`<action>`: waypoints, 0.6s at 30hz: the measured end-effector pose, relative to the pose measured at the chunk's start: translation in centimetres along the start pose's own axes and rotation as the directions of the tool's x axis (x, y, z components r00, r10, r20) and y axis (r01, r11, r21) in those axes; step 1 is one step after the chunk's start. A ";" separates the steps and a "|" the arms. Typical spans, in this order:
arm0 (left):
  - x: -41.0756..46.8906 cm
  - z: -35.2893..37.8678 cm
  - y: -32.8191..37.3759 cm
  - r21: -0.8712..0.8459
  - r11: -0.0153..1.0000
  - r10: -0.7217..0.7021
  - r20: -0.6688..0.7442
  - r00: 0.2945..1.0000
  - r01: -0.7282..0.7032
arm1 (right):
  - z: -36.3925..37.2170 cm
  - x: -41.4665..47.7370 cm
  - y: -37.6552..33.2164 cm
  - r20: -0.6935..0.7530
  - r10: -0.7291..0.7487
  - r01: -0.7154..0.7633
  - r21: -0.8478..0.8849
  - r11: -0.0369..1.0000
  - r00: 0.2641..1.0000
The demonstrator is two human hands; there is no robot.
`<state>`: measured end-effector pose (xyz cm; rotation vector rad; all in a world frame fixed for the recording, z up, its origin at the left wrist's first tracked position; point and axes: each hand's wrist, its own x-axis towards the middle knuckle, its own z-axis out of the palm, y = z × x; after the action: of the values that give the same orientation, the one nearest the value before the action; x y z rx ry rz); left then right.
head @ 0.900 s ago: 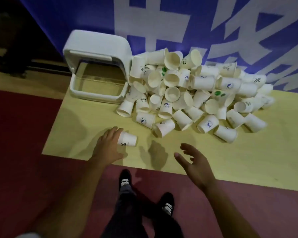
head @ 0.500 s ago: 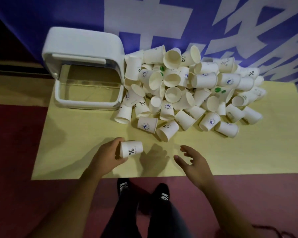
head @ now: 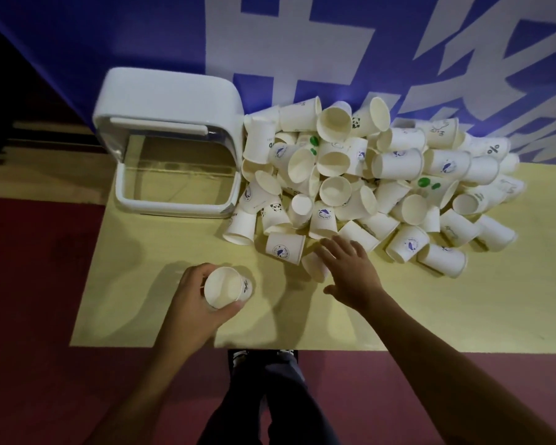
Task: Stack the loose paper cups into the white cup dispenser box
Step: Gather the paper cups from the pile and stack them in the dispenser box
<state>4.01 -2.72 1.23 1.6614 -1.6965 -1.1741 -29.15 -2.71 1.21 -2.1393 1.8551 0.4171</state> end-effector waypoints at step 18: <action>3.5 -9.3 1.4 0.002 0.999 -0.043 -0.393 0.918 0.048 | -0.6 -3.5 -1.9 -0.248 0.111 0.040 0.535 0.844 0.962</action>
<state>10.45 -8.45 6.36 1.8081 -1.4189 -0.7794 -27.73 0.46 3.21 -1.8323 1.8612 -0.3807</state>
